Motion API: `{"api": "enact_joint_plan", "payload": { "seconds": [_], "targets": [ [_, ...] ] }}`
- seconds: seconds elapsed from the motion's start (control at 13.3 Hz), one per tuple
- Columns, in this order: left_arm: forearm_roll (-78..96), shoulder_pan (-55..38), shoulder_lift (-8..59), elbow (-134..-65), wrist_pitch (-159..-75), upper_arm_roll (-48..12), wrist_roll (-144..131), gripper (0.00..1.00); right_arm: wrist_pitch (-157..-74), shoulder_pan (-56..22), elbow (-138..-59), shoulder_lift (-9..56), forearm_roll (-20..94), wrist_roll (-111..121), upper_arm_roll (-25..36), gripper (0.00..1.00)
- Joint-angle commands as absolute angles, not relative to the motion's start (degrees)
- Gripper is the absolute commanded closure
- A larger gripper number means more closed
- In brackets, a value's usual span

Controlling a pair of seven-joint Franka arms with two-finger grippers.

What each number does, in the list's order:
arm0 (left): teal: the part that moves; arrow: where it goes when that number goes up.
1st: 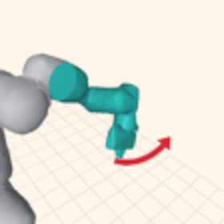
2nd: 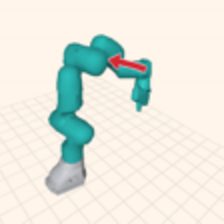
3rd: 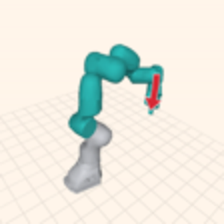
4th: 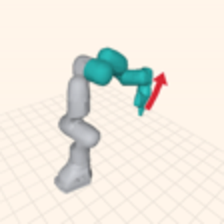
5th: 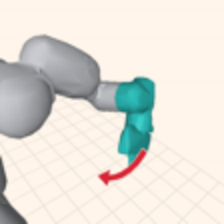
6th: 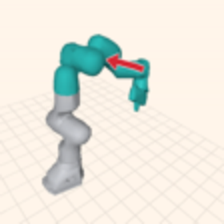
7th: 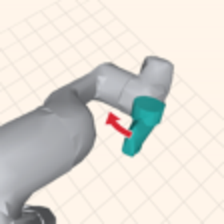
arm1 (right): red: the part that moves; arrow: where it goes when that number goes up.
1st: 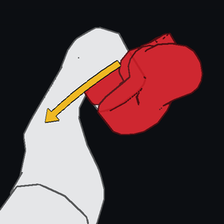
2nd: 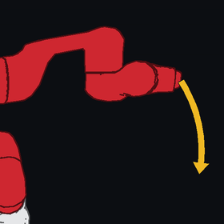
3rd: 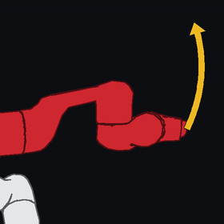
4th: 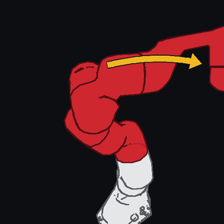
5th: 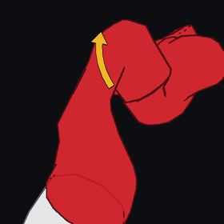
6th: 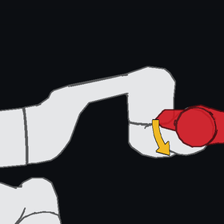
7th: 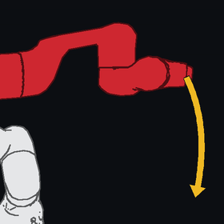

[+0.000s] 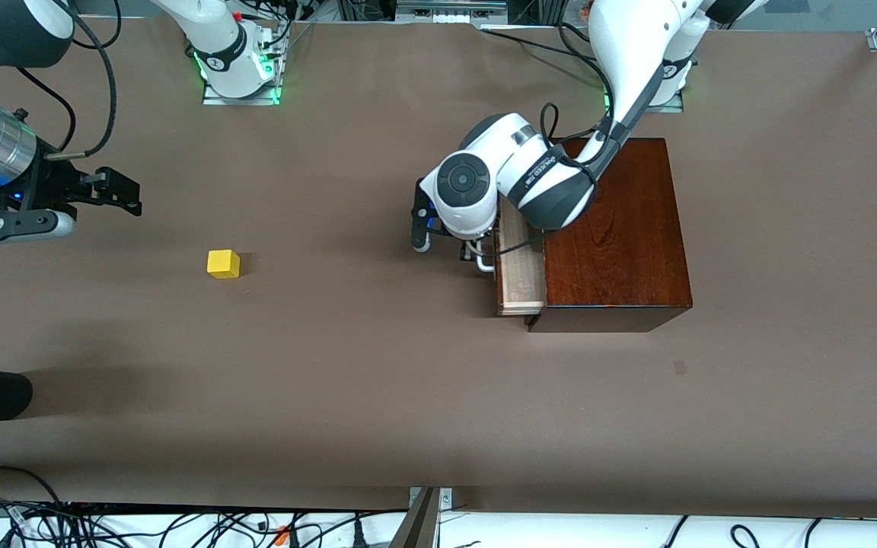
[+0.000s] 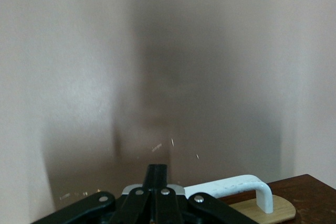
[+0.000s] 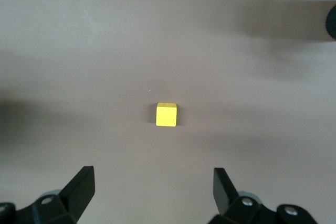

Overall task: Open drawer, take yellow block, close drawer
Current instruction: 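Push the drawer shut with the left gripper while the right gripper withdraws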

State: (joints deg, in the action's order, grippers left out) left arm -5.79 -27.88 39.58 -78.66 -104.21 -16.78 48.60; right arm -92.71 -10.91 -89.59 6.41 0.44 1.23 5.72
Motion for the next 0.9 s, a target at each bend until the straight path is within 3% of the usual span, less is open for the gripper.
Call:
{"api": "enact_joint_plan", "payload": {
  "seconds": [0.0, 0.83],
  "targets": [
    [-8.1, -25.9, 38.8, -79.3, -99.6, -16.0, 50.0, 1.00, -92.6, -10.7, -87.5, 7.3, -0.5, 1.8, 5.2, 0.00],
    [-8.0, -22.4, 37.9, -78.0, -95.4, -16.6, 50.7, 1.00, -96.9, -10.5, -87.5, 7.8, -0.4, 1.8, 5.2, 0.00]
  ]
}}
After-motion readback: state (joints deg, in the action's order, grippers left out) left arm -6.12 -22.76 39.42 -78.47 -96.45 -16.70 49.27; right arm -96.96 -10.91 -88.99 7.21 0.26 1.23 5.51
